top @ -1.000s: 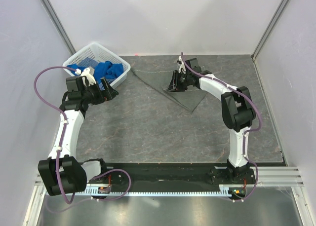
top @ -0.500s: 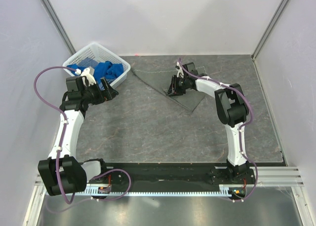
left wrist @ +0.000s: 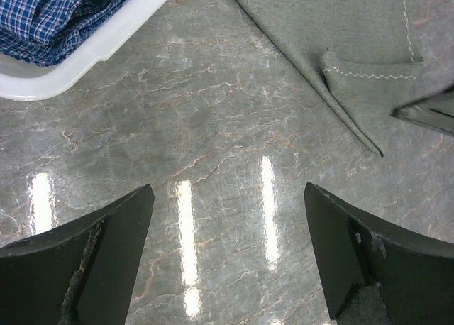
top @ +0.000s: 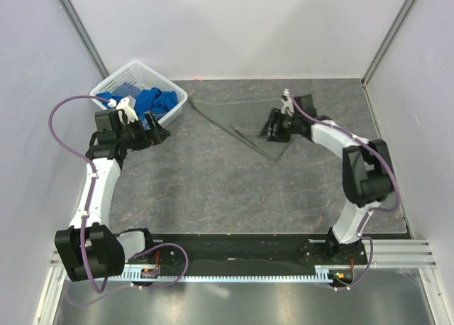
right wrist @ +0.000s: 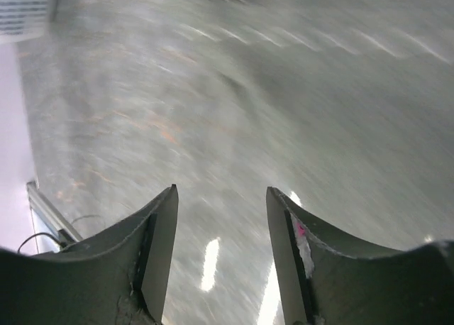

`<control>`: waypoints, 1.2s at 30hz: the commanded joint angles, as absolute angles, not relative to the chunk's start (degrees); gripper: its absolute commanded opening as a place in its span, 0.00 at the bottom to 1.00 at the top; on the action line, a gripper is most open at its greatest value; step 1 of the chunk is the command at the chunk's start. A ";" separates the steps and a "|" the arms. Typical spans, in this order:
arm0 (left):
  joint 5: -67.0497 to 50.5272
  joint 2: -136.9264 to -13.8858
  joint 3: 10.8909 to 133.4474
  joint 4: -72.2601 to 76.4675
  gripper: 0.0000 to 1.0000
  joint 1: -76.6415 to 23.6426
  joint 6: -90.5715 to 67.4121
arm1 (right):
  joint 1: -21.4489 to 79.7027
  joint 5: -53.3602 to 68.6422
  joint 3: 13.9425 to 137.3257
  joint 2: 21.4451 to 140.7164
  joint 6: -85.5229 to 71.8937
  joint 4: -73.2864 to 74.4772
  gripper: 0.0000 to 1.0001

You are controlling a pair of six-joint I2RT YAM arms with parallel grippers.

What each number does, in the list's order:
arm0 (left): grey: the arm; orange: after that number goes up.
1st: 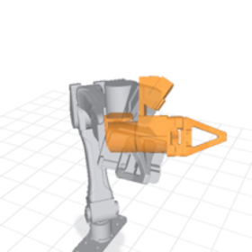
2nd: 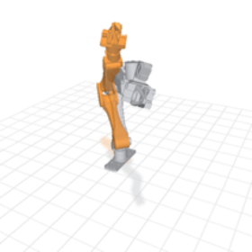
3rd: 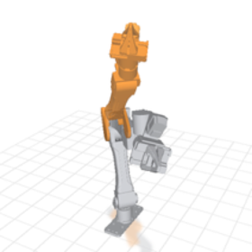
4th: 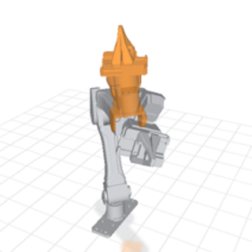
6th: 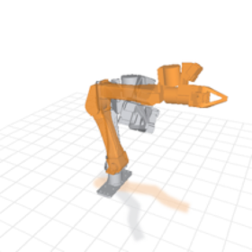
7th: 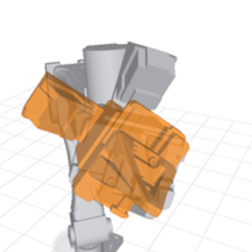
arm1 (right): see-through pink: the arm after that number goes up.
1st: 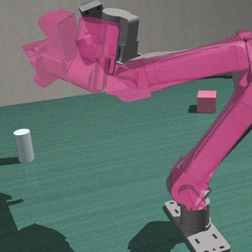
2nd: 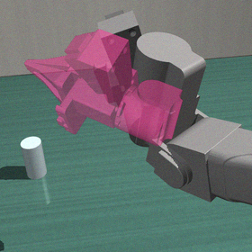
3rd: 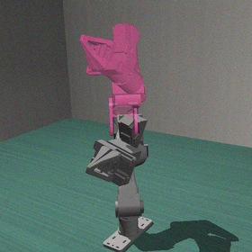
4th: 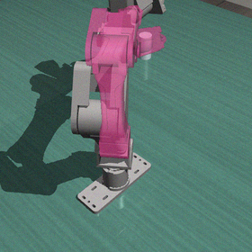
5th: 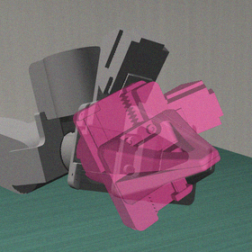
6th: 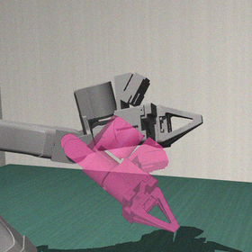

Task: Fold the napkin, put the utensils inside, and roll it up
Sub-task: Fold the napkin

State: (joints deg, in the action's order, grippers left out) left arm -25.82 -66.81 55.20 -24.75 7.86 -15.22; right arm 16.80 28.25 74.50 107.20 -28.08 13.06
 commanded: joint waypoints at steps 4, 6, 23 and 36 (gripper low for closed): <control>-26.54 -66.45 55.02 -23.03 0.94 7.65 -13.89 | 6.25 27.51 54.94 95.28 -29.44 13.53 0.59; -26.54 -66.62 55.11 -23.03 0.94 7.56 -13.89 | 5.54 27.60 52.92 94.92 -29.62 12.84 0.59; -26.10 -65.83 54.93 -22.85 0.94 7.12 -13.62 | 4.92 27.77 50.62 103.09 -37.62 0.53 0.48; -26.10 -65.83 54.93 -22.94 0.94 7.03 -13.80 | 3.96 30.41 52.38 107.14 -35.42 1.14 0.00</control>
